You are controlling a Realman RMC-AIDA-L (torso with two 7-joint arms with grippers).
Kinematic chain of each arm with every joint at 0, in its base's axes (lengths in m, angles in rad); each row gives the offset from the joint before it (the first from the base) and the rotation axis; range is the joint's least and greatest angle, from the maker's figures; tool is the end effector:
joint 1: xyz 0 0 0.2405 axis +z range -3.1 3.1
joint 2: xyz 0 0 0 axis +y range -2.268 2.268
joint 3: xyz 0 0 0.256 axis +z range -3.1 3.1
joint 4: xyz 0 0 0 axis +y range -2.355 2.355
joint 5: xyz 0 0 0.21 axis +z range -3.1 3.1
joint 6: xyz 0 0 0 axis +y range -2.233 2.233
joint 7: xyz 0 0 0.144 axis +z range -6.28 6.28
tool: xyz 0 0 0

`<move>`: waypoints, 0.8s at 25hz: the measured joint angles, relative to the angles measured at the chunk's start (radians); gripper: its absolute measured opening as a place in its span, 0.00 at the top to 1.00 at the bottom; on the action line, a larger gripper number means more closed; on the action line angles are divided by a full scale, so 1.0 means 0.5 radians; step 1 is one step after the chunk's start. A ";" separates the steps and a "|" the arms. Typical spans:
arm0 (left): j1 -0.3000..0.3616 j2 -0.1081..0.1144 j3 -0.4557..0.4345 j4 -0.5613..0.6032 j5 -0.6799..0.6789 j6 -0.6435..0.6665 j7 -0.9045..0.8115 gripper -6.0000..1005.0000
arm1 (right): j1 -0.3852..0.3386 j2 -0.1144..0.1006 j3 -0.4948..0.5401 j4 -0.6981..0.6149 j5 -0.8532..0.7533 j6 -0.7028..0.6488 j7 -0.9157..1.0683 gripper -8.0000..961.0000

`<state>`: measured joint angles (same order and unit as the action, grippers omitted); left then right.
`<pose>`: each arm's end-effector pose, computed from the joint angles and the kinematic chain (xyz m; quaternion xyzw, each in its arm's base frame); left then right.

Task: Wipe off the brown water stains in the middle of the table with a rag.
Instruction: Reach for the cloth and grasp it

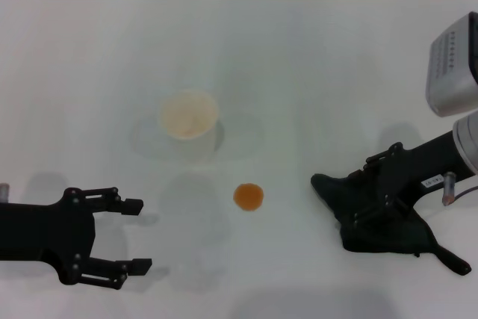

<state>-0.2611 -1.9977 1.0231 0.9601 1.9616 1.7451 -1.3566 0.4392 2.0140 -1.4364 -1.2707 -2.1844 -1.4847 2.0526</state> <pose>-0.2935 0.2557 0.0275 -0.9821 -0.1307 -0.1305 0.0383 0.2063 0.3202 -0.0136 -0.9801 0.1799 -0.0616 0.0579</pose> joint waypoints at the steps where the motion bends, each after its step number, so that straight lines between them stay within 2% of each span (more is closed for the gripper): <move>1: 0.000 -0.001 0.007 0.001 0.004 0.000 0.005 0.12 | -0.002 0.000 -0.021 0.018 -0.003 0.033 -0.008 0.21; 13: 0.010 -0.017 0.000 0.005 0.034 -0.005 0.056 0.12 | 0.004 0.000 -0.097 0.076 -0.010 0.140 -0.028 0.23; 20: 0.001 -0.021 0.000 0.007 0.035 -0.009 0.063 0.13 | 0.006 0.000 -0.133 0.101 -0.020 0.199 -0.055 0.56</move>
<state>-0.2606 -2.0084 1.0231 0.9633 1.9789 1.7408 -1.3251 0.4424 2.0140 -1.5031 -1.2204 -2.1945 -1.3854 2.0249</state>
